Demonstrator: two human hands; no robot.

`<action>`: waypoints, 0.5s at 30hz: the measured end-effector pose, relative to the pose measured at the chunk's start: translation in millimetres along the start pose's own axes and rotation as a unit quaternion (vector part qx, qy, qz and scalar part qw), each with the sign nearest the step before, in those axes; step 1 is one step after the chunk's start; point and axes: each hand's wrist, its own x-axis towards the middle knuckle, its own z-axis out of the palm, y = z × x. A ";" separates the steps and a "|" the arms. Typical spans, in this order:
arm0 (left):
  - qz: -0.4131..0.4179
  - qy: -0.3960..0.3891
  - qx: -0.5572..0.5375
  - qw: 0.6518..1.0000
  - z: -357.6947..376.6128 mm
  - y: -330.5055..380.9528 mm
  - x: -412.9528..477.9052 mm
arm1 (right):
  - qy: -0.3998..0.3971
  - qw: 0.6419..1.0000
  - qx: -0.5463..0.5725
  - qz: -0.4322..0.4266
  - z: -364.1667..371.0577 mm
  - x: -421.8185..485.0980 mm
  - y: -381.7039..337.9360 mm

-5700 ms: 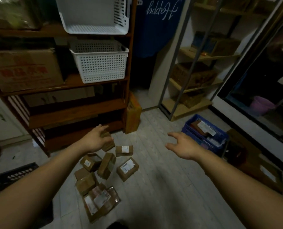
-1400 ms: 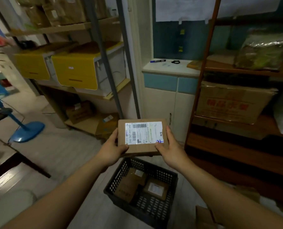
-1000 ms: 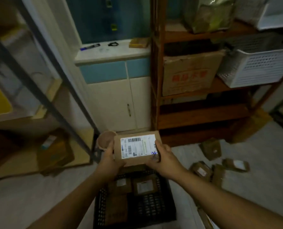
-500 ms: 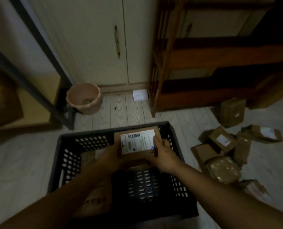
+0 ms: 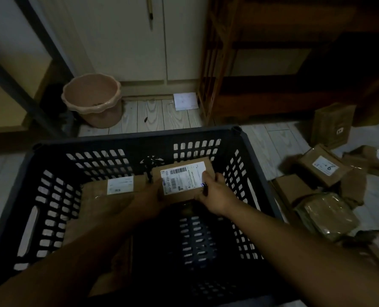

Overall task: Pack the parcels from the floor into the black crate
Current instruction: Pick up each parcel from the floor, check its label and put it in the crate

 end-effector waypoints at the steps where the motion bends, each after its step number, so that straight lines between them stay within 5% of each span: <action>1: 0.002 0.003 0.014 1.000 2.6 1.4 1.2 | 0.005 1.000 -0.011 -0.004 1.9 -0.4 2.0; 8: -0.011 -0.016 0.082 0.996 20.5 16.8 22.0 | 0.028 0.987 -0.155 0.027 12.7 10.7 16.8; 15: -0.020 0.002 0.096 0.995 -49.3 38.1 -61.8 | -0.011 0.992 -0.118 0.045 -48.3 -52.6 -34.9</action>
